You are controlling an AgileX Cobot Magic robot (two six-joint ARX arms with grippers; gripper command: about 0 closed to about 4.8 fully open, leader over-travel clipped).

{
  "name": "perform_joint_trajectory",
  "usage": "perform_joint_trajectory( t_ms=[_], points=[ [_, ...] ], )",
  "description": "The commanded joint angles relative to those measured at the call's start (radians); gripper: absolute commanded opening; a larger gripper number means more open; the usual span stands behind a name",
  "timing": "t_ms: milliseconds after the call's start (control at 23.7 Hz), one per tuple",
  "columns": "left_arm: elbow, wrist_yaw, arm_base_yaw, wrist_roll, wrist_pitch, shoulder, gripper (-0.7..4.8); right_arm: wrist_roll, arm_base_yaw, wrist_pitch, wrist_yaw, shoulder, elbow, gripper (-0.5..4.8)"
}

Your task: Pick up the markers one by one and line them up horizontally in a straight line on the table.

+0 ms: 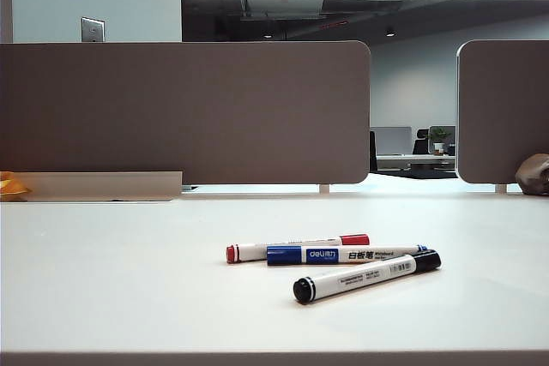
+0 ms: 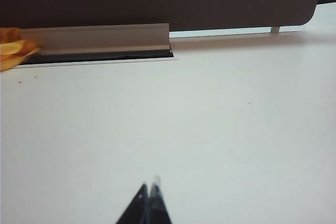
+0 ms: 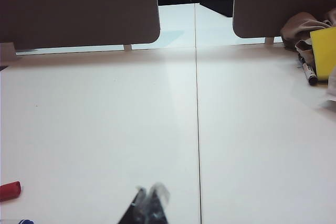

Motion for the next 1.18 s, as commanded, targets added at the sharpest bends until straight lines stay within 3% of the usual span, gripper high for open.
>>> perform_joint_trajectory(
  t_ms=[42,675,844,1013,1139,1181],
  points=[
    [0.001,0.004,0.001,0.0,0.009,0.001,-0.05,0.004,-0.001,0.016,0.001,0.001,-0.007,0.0],
    [0.001,-0.002,0.001,0.004,0.008,0.001,-0.05,0.004,-0.002,0.016,0.002,0.001,-0.007,0.0],
    [0.001,-0.136,0.001,0.047,-0.005,0.001,-0.05,0.004,-0.001,0.016,0.001,0.001,-0.007,0.0],
    [0.001,-0.123,0.001,0.045,-0.005,0.001,-0.05,0.008,0.0,0.008,-0.003,0.001,-0.007,0.0],
    [0.001,-0.107,0.001,0.035,-0.005,0.001,-0.05,0.14,-0.001,-0.019,-0.003,0.001,-0.007,0.0],
    [0.003,-0.084,0.001,-0.004,-0.003,0.001,-0.05,0.207,-0.001,-0.03,-0.006,0.001,-0.006,0.0]
  ],
)
